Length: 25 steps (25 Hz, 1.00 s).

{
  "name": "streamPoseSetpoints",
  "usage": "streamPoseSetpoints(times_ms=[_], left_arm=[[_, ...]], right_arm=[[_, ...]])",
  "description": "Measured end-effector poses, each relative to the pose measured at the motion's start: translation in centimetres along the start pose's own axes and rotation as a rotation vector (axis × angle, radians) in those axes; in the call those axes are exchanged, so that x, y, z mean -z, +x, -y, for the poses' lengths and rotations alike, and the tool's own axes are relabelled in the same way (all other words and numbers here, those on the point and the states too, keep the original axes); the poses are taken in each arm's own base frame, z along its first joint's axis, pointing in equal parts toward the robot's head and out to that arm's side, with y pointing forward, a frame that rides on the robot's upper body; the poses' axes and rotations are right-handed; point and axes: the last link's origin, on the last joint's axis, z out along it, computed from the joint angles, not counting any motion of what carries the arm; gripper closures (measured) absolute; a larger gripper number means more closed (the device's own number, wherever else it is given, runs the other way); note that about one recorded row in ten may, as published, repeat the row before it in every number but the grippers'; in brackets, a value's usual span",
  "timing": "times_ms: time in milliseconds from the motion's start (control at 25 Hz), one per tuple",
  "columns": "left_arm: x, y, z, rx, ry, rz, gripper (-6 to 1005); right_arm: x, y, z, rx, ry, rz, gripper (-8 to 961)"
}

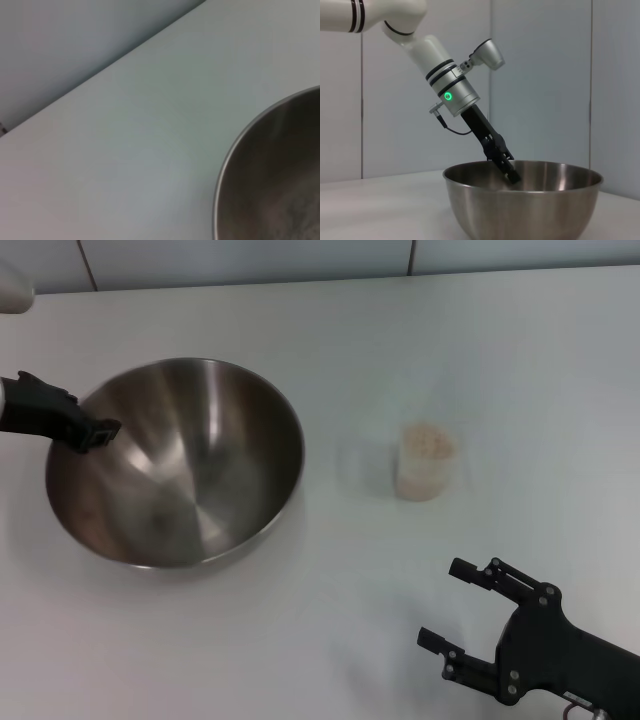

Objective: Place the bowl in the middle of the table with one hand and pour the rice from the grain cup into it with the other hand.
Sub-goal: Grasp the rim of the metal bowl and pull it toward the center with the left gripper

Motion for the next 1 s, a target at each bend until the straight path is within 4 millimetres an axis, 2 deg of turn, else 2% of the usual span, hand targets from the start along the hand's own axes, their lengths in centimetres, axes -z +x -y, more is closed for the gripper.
streamPoseSetpoints(times_ms=[400, 600, 640, 760, 1000], left_arm=[[-0.4, 0.8, -0.2, -0.011, -0.031, 0.023, 836], [-0.3, 1.1, 0.0, 0.009, -0.050, 0.022, 861], [-0.1, 2.2, 0.5, 0.062, -0.138, 0.014, 866], [-0.3, 3.7, 0.0, 0.047, -0.282, 0.000, 893], [-0.9, 5.2, -0.5, 0.039, -0.346, -0.004, 946]], right_arm=[[0.1, -0.1, -0.1, -0.002, -0.002, 0.007, 185], [0.1, -0.1, -0.1, -0.001, -0.001, 0.008, 186], [0.1, -0.1, -0.1, -0.001, -0.002, 0.008, 186], [0.0, -0.1, -0.1, -0.001, -0.005, 0.011, 186], [-0.1, -0.2, -0.1, -0.002, -0.008, 0.013, 186]])
